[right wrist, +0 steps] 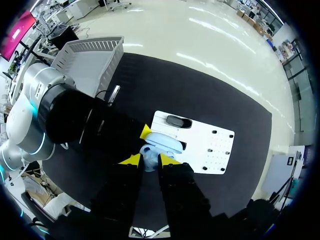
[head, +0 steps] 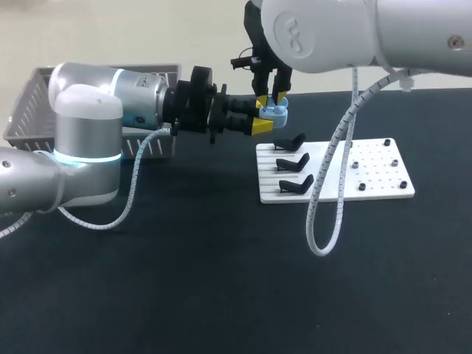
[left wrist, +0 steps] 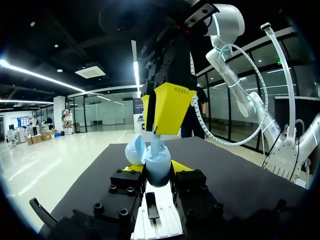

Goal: Pick up each earbud case from the left stands, insert the matching earbuds, close the lid, and place the case in the box.

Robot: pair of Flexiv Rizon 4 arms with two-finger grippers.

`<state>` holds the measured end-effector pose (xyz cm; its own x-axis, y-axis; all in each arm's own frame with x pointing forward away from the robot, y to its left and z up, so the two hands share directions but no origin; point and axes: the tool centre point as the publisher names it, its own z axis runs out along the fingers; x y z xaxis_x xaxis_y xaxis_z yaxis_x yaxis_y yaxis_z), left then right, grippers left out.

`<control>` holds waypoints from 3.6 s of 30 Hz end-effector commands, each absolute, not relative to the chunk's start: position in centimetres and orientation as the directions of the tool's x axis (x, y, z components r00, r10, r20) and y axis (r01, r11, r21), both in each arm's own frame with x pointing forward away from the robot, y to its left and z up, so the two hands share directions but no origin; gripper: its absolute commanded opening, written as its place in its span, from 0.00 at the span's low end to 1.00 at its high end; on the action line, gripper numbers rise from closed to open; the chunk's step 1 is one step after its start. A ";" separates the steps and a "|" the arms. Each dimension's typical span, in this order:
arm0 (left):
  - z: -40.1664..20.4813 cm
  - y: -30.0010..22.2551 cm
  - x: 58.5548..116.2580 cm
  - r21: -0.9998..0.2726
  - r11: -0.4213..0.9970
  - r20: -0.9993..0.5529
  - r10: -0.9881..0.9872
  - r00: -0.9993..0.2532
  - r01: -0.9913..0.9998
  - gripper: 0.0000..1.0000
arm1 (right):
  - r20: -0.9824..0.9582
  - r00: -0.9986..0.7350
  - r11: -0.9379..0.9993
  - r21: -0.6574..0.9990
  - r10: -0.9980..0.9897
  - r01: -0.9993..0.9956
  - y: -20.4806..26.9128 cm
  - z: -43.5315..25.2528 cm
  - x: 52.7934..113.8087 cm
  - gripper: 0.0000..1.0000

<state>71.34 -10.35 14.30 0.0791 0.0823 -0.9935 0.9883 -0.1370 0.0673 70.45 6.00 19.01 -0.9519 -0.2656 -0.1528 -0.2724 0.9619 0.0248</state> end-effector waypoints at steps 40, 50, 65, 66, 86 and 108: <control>14.2 -10.3 71.3 0.070 -0.135 -0.994 0.079 0.082 0.988 0.00 | -0.151 -0.952 0.962 0.032 -0.265 -0.273 6.4 18.5 70.0 0.00; 14.2 -10.3 71.3 0.070 -0.135 -0.994 0.079 0.082 0.988 0.00 | -0.157 -0.955 0.966 0.025 -0.251 -0.258 6.2 18.6 70.7 0.00; 14.2 -10.3 71.3 0.070 -0.135 -0.994 0.079 0.082 0.988 0.00 | -0.138 -0.959 0.968 0.024 -0.246 -0.251 6.2 17.7 71.2 0.00; 14.2 -10.3 71.3 0.070 -0.135 -0.994 0.079 0.082 0.988 0.00 | -0.136 -0.960 0.968 0.023 -0.245 -0.250 6.2 17.6 71.2 0.00; 14.2 -10.3 71.3 0.070 -0.135 -0.994 0.079 0.082 0.988 0.00 | -0.265 -0.963 0.985 0.173 0.050 0.004 3.0 20.3 73.9 1.00; 14.2 -10.3 71.3 0.070 -0.135 -0.994 0.079 0.082 0.988 0.00 | -0.110 -0.976 0.975 0.147 0.186 0.169 -1.0 16.6 74.1 1.00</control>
